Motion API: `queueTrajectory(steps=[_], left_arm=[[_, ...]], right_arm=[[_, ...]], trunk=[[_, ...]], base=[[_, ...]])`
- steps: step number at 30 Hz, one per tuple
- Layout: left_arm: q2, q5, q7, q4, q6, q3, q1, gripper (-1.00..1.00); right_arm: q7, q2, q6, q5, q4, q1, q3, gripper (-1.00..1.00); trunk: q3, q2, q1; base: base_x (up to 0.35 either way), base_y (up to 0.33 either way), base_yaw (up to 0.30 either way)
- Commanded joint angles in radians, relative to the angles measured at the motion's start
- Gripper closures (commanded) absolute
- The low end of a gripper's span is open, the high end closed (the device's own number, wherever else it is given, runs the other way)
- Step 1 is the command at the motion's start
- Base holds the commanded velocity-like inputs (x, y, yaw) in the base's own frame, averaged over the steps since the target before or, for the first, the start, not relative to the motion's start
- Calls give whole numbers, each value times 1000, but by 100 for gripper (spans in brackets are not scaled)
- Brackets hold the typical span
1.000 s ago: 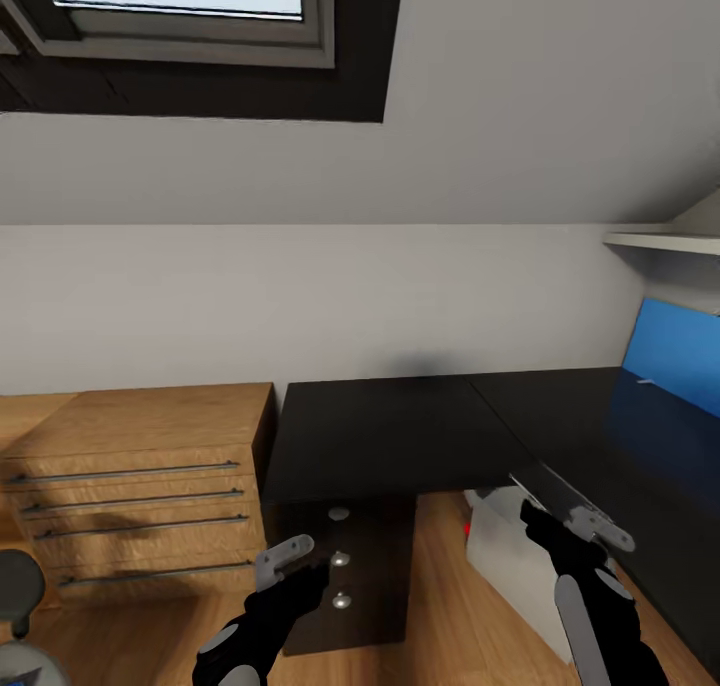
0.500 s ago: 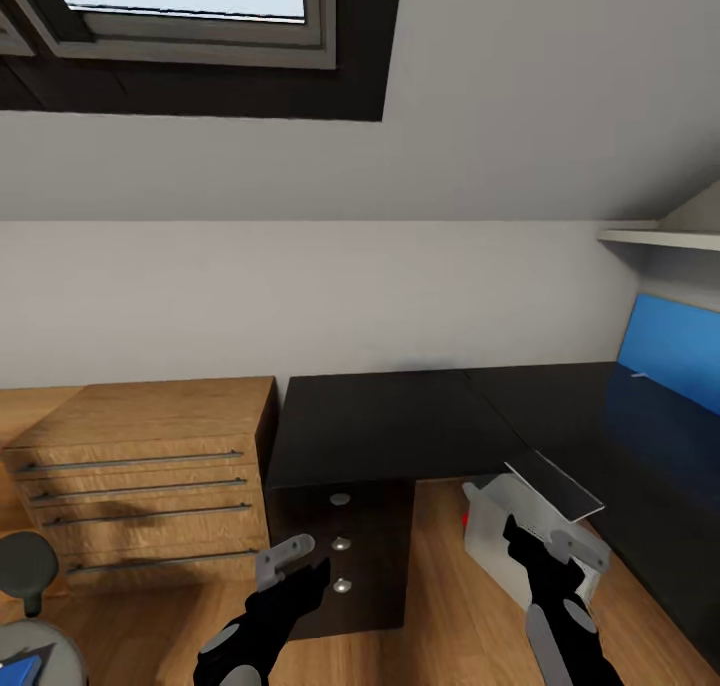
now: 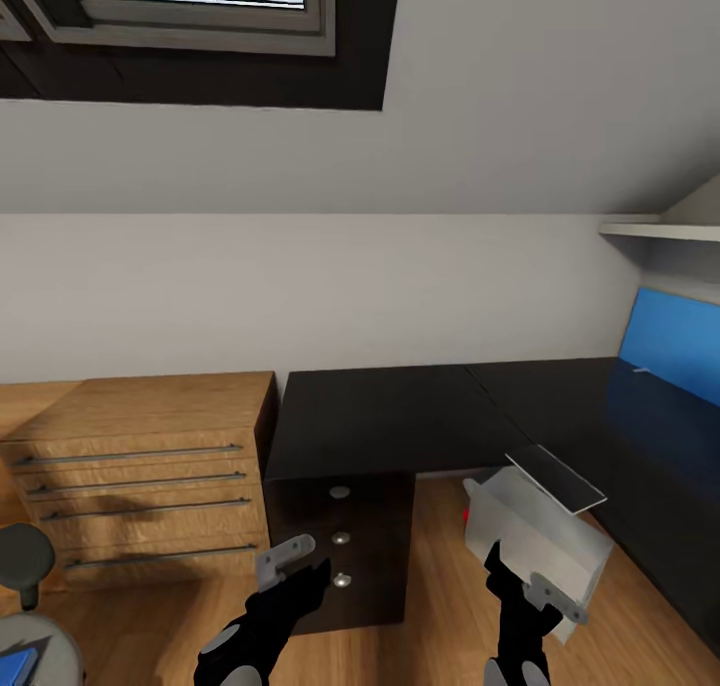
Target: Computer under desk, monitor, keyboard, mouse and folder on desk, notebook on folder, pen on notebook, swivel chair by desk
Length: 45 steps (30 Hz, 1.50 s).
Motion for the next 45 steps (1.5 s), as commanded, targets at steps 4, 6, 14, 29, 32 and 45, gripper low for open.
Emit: queueTrajectory(steps=[4, 6, 14, 29, 32, 45], left_arm=[[1, 2, 6, -1, 4, -2, -1, -100], [-4, 2, 5, -2, 4, -10, -1, -100], [-24, 1, 14, -1, 4, -52, -1, -100], [-24, 2, 29, -1, 4, -29, -1, -100], [-25, 2, 32, -1, 4, -23, -1, -100], [-27, 1, 36, -1, 3, -42, -1, -100]], right_arm=[[2, 3, -13, -46, 8, -3, -1, -100], [3, 4, -16, -58, 9, -5, -1, -100], [2, 4, -16, -69, 79, -43, -2, -100], [12, 11, -100, -509, 188, -317, -10, -100], [24, 9, -105, -552, 187, -326, -9, -100], [61, 8, -109, -572, 187, -330, -11, -100]], trunk=[[-14, -29, 15], [-20, -43, 23], [-45, -99, 54], [-92, -204, 111], [-101, -225, 123], [-108, -239, 130]], base=[[0, 0, 0], [0, 0, 0], [0, 0, 0], [0, 0, 0], [0, 0, 0], [0, 0, 0]])
